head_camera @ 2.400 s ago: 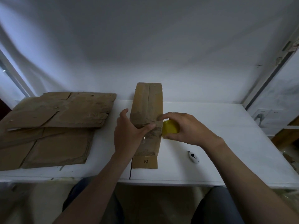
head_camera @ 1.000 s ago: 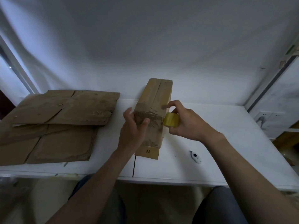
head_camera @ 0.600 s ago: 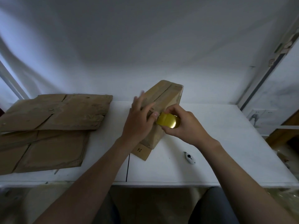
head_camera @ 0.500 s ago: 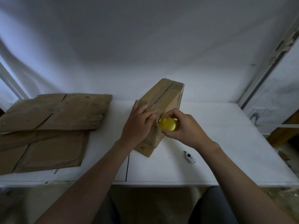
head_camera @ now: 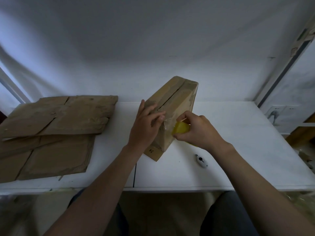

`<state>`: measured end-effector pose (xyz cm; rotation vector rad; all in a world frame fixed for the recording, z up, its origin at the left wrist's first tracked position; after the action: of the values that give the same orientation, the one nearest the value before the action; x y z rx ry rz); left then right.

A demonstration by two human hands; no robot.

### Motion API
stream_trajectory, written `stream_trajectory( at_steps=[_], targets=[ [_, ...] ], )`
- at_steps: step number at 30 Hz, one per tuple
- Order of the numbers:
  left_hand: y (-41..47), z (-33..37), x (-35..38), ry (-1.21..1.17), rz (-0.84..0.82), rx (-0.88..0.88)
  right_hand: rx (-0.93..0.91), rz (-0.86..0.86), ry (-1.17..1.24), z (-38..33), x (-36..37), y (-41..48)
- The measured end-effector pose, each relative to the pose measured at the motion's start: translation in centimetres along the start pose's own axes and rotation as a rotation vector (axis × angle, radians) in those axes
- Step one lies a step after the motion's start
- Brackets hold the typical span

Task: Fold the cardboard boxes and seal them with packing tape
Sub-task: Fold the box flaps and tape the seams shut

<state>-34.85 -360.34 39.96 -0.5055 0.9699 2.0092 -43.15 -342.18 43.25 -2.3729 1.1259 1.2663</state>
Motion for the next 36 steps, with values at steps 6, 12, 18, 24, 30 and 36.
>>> stream_trajectory(
  at_steps=[6,12,18,24,30,36],
  targets=[
    [-0.2,0.3,0.0,-0.014,0.019,-0.013,0.048,-0.026,-0.008,-0.3,1.5,1.9],
    [0.7,0.5,0.2,0.118,0.118,0.045,0.07,-0.01,0.048,-0.5,2.4,2.3],
    [1.3,-0.2,-0.3,0.125,0.083,0.079,-0.019,-0.078,0.208,1.2,1.4,0.0],
    [1.8,-0.5,-1.1,0.063,0.024,0.163,-0.041,0.235,0.074,0.6,1.4,-2.5],
    [2.7,-1.3,-2.1,-0.045,0.031,0.261,0.07,0.267,-0.07,-2.2,1.3,-2.6],
    [2.4,-1.6,-2.2,-0.057,-0.008,0.304,0.229,0.174,-0.18,-2.0,3.0,-1.6]
  ],
)
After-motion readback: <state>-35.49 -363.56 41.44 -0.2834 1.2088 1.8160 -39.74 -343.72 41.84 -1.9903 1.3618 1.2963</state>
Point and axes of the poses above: each hand's wrist, its own y-axis towards the middle knuckle, its own x-axis out of the palm, z = x × y, the point moved 4 cm from there along y, towards the middle knuckle, and after that the axes turned 2 degrees about x, right-handed, at the moved point
